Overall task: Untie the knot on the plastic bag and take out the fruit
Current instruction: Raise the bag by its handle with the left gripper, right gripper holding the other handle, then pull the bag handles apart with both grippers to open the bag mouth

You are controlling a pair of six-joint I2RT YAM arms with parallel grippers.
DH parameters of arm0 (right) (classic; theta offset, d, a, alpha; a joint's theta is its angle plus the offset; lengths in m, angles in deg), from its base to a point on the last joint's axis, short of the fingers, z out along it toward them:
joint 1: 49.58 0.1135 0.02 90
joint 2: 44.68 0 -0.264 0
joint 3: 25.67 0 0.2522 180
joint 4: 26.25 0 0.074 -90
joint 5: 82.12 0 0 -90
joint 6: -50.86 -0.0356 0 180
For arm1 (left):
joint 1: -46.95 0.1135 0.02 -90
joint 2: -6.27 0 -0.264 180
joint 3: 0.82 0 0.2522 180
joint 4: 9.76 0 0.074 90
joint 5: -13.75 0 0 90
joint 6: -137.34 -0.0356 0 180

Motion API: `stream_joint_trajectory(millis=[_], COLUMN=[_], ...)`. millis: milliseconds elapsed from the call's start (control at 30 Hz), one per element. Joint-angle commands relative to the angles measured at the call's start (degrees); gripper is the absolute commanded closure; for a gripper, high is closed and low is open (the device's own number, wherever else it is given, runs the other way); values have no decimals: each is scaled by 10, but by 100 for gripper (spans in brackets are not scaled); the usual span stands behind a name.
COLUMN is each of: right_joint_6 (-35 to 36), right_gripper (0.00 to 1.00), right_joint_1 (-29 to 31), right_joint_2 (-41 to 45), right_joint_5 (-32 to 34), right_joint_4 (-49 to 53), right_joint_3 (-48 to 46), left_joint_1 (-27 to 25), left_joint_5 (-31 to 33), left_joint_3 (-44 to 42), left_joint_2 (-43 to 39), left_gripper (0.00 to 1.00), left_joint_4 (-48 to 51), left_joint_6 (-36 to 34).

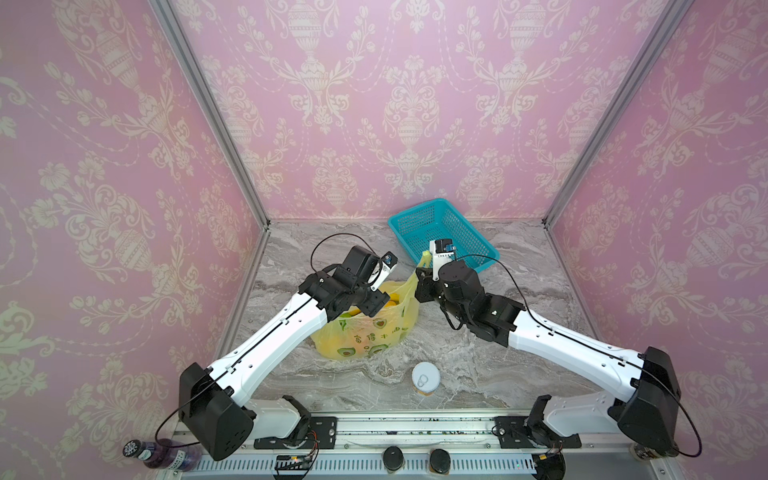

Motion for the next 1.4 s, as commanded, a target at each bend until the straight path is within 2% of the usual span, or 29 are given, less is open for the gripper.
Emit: stream_joint_trajectory(millis=[0,133,200,267,333,400,500,600,667,733,800,833,900,1000,1067,1167,1367], right_joint_6=[-8,-7,-9,-11,-10,-6,-6,-6,-5,0,6,7,5,1,4,11,12], right_gripper=[100,100,100,100,100,100,100,100,100,97,87,77,47,16,9,6,7], right_joint_1=[1,1,1,2,1,1,1,3,2,3,3,3,3,4,8,17,38], right_joint_2=[9,7,15,26,34,37,48,59,60,53,48,47,50,59,60,55,16], right_joint_5=[-2,3,-1,1,6,3,-13,-30,-36,-41,-43,-44,-50,-72,-76,-73,-49], right_joint_4=[-3,2,-2,-5,2,3,-24,-53,-54,-39,-28,-25,-29,-40,-35,-25,-39], right_joint_3=[2,5,-5,-17,-21,-26,-55,-82,-83,-70,-58,-57,-61,-73,-71,-65,-64], left_joint_1=[-8,-9,-9,-9,-8,-8,-8,-3,4,6,11,13,14,16,16,16,8], left_joint_5=[-6,26,52,90,130,181,269,284,281,305,318,320,341,382,386,374,239], left_joint_3=[1,-2,5,16,22,26,28,54,91,134,174,188,224,285,312,323,206], left_joint_2=[14,23,31,40,38,29,9,-5,2,17,30,35,51,77,83,71,-19], left_gripper=[24,26,34,57,87,100,100,100,100,100,100,100,100,100,100,100,100], left_joint_4=[20,8,13,17,3,-28,-91,-115,-94,-65,-39,-30,-10,32,53,89,90], left_joint_6=[-15,-15,-12,-2,-1,-3,13,28,41,45,47,48,55,71,76,107,178])
